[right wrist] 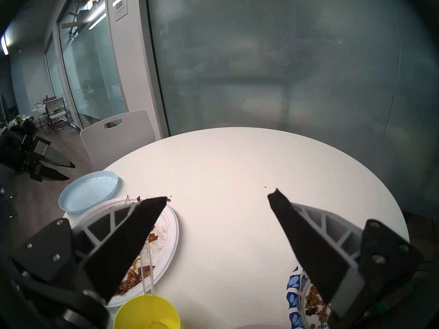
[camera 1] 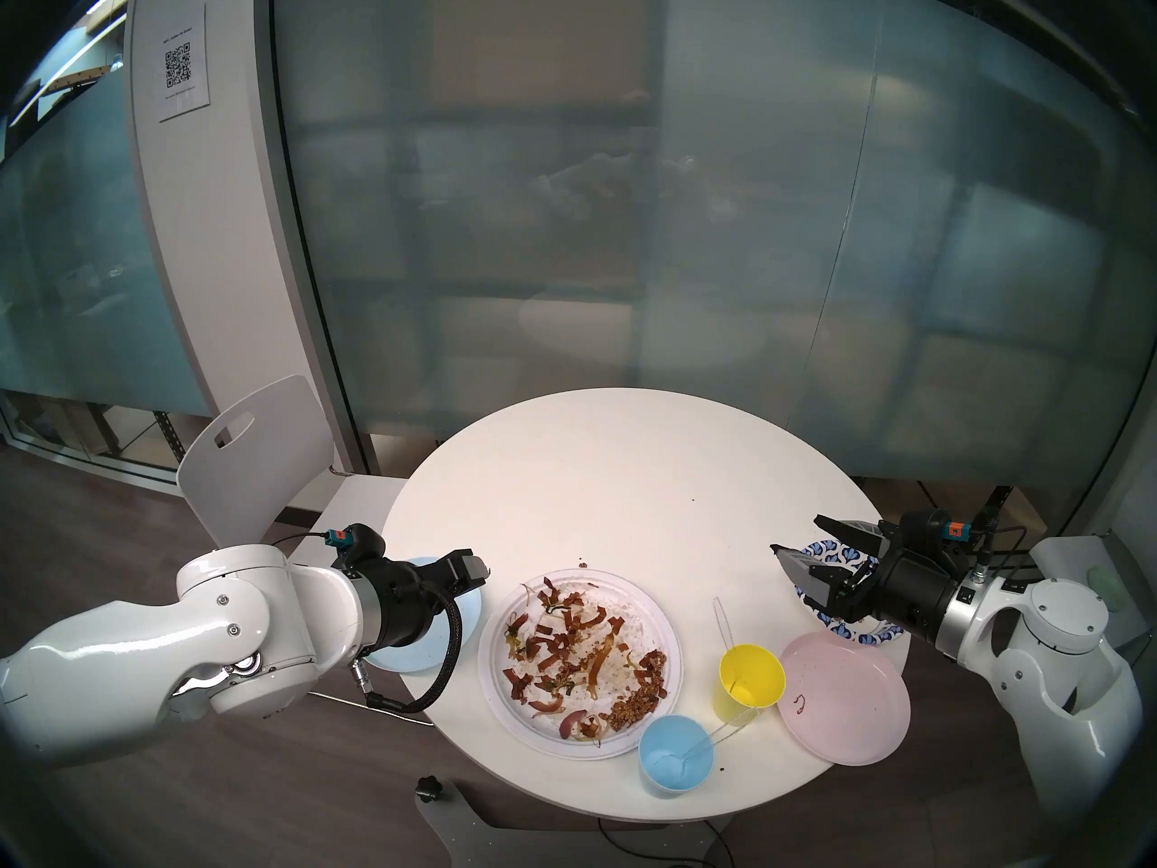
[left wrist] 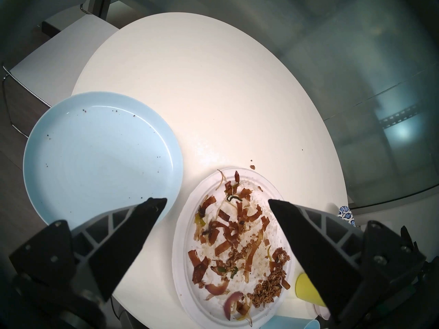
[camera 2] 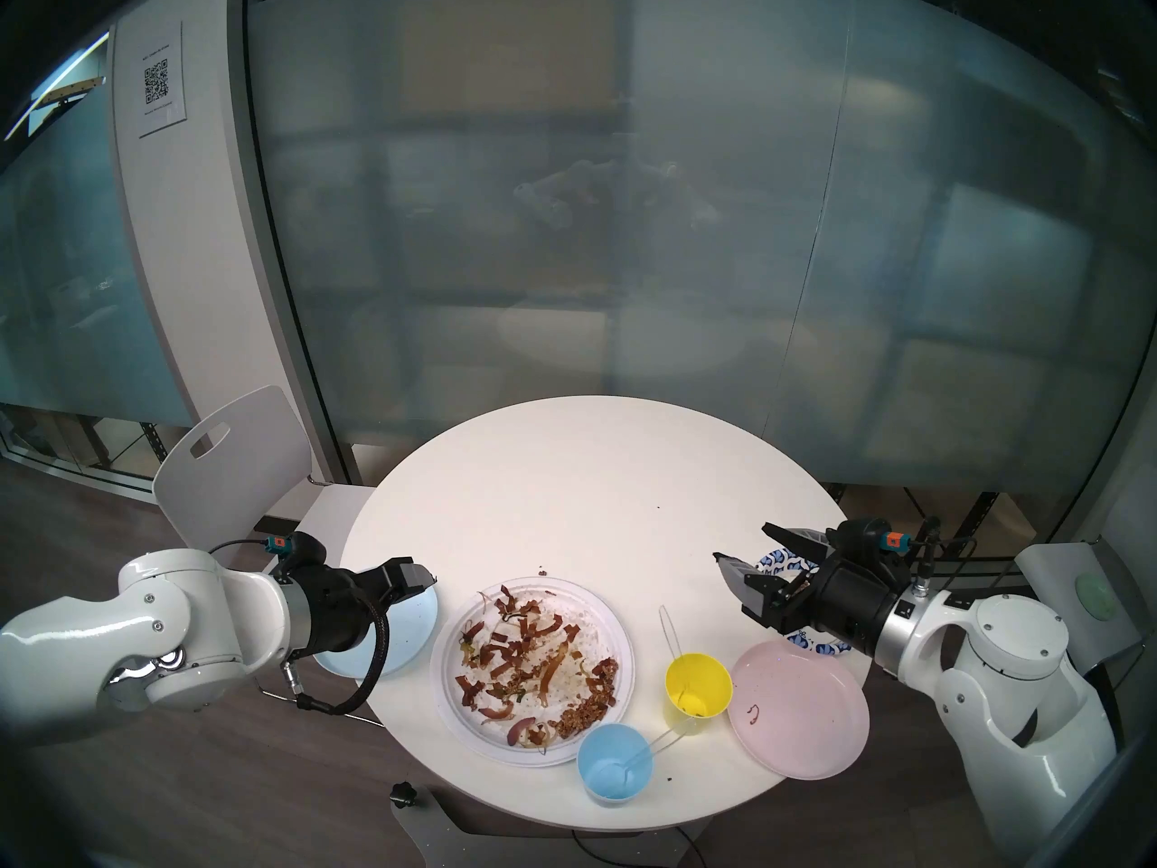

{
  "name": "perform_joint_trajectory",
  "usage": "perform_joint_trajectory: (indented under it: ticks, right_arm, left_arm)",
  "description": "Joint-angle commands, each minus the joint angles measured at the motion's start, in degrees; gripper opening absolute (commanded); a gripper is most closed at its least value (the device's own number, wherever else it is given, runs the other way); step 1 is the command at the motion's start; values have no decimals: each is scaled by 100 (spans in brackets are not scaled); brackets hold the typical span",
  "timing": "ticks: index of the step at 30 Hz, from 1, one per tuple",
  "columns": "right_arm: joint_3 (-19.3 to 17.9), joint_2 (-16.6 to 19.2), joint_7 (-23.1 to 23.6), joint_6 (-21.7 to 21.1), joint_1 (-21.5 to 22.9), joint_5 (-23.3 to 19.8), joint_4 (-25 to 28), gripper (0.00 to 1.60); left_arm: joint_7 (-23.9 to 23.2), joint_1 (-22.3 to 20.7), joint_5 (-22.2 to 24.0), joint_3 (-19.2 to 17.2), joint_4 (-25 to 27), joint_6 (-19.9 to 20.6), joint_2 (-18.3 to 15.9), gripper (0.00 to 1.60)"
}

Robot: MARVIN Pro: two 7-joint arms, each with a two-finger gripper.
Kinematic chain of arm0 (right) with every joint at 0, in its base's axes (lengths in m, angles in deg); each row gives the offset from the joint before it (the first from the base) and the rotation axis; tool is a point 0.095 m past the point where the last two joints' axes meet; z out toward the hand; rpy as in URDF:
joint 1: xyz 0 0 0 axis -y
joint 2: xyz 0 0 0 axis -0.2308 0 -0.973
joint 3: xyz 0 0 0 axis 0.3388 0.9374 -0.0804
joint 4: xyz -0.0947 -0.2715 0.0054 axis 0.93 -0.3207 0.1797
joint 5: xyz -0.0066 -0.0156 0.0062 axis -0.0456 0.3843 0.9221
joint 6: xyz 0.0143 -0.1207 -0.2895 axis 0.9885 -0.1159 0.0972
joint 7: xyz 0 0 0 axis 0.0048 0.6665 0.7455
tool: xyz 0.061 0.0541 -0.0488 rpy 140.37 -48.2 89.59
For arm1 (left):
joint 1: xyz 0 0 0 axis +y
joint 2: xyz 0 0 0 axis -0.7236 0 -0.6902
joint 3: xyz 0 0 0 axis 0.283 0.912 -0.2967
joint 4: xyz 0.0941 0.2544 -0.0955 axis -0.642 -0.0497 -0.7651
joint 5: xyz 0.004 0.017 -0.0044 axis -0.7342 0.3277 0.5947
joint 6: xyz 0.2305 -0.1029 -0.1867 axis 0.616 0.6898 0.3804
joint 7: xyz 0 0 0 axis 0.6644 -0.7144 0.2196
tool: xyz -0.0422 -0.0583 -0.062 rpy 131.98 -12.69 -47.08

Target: Stack the plates into one stack

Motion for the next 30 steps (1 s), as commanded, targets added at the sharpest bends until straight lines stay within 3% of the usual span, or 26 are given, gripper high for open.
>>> perform_joint_trajectory:
  ticks: [1,16,23,30]
  right_arm:
    - [-1,5,-1,2,10,2,65,160]
    - [-1,3,0,1,11,3,65,160]
    - [-430,-131,320,89,-552,45,372,160]
    - [-749,-597,559,166,-1125,19,936,160]
  left_arm:
    - [-17,-33,-11,-34,30,-10,0,160]
    - [-23,-52,-2,-9,30,-26,-18,160]
    - [-25,-62,2,3,30,-33,-26,160]
    - [-25,-74,8,17,29,-39,-33,160]
